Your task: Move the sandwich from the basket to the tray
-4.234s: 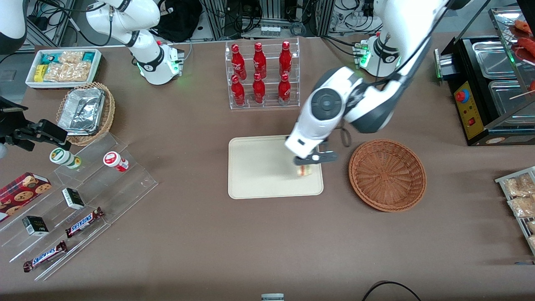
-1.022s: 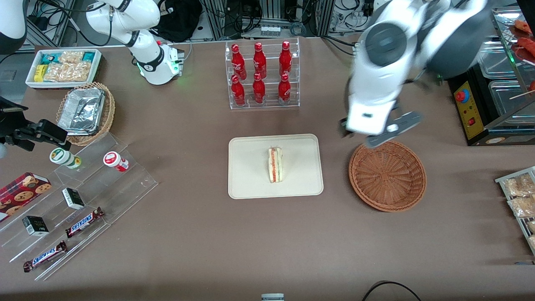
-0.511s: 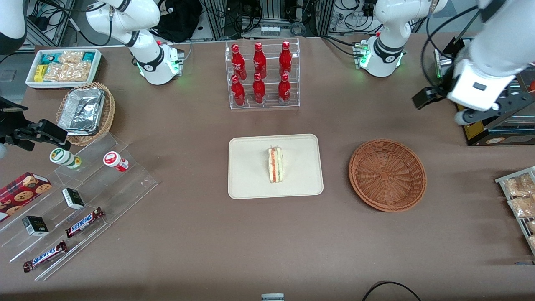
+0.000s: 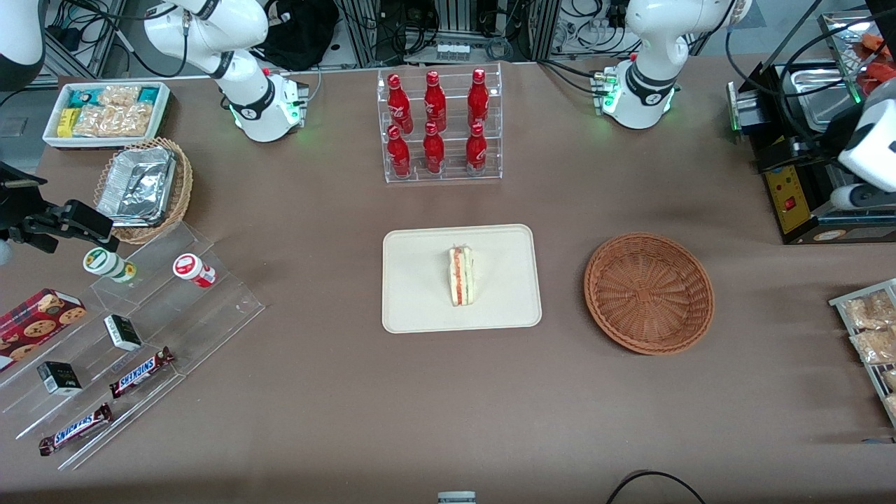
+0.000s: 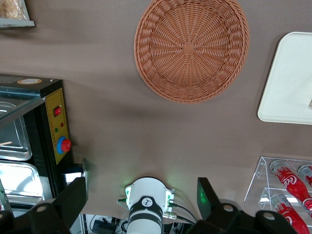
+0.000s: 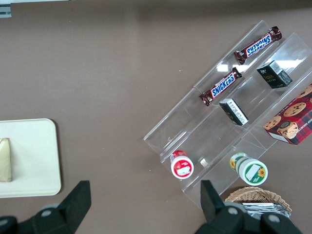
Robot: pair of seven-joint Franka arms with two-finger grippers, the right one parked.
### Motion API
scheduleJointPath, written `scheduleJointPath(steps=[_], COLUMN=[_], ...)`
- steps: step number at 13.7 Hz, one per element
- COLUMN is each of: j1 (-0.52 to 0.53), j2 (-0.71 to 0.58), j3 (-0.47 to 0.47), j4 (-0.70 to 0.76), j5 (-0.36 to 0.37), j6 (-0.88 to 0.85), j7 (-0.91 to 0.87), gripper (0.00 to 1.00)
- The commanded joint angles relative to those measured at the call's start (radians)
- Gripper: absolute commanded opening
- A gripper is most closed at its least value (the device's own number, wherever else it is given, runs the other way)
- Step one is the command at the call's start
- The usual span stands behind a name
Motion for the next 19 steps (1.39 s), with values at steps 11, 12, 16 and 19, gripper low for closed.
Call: scheduleJointPath(steps=[11, 12, 16, 19], j1=[-0.086, -0.083, -0.081, -0.078], j2=[-0.083, -0.093, -0.071, -0.074], j3=[0.021, 0.023, 0.020, 0.017], j4=[-0.054, -0.058, -0.032, -0.029], j5=[0.014, 0.007, 0.014, 0.013], j6=[0.149, 0.146, 0.143, 0.140], j7=[0.016, 0.013, -0.036, -0.036], gripper=[1.00, 1.00, 1.00, 1.00])
